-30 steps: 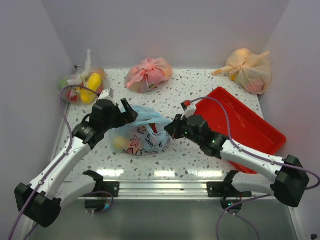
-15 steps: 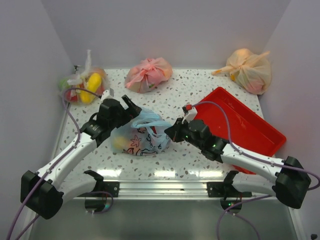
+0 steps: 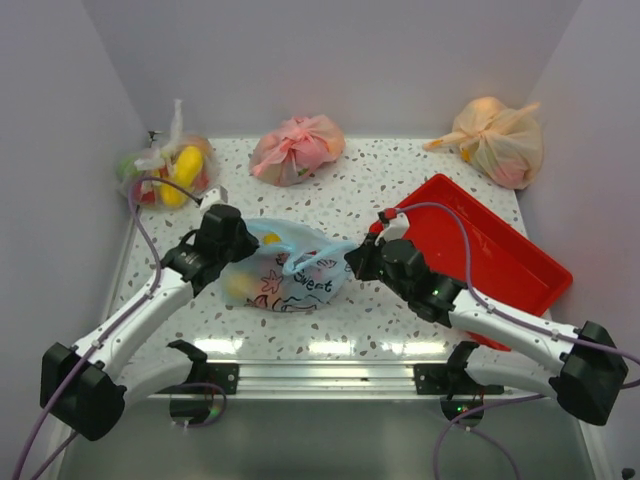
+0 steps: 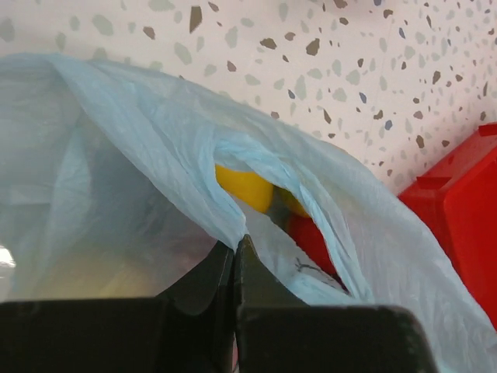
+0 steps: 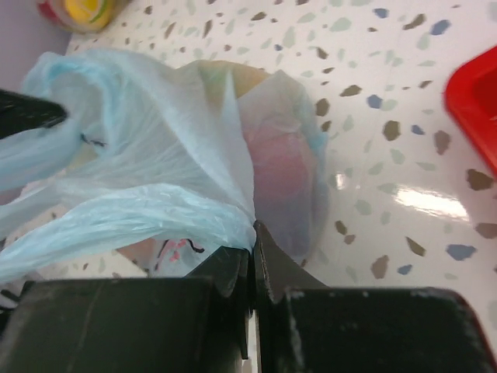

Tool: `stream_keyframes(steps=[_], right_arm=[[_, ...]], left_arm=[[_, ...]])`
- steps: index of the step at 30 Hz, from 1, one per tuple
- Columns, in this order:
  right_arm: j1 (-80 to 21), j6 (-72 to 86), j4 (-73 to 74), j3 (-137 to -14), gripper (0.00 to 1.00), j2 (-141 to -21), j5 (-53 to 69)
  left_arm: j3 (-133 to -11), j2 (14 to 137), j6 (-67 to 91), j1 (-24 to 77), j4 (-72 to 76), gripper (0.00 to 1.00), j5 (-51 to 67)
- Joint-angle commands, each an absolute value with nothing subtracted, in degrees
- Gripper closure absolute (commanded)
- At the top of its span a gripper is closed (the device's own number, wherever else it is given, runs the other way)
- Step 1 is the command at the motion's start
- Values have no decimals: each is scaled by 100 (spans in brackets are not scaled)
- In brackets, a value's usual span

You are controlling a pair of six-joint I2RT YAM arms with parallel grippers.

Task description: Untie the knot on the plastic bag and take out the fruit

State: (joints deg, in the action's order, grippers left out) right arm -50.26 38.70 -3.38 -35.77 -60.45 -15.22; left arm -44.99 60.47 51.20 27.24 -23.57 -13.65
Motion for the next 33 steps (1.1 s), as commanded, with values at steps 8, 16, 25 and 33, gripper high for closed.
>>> stream_keyframes(steps=[8, 16, 25, 33], right_arm=[[-3894, 4369, 756, -3831, 100, -5669, -1855], [-3911, 2024, 1624, -5700, 37, -6082, -100], [-4710, -411, 3329, -8459, 1, -7633, 651], [-5361, -1212, 4175, -9958, 1, -9403, 255]], left_arm=[[-5054, 5493, 3130, 1705, -4077, 100, -888], [-4992, 5274, 2698, 1705, -4210, 100, 201], [-5194, 5229, 2584, 1705, -4289, 100, 404], [-5414, 5054, 2470, 1705, -4614, 100, 387]])
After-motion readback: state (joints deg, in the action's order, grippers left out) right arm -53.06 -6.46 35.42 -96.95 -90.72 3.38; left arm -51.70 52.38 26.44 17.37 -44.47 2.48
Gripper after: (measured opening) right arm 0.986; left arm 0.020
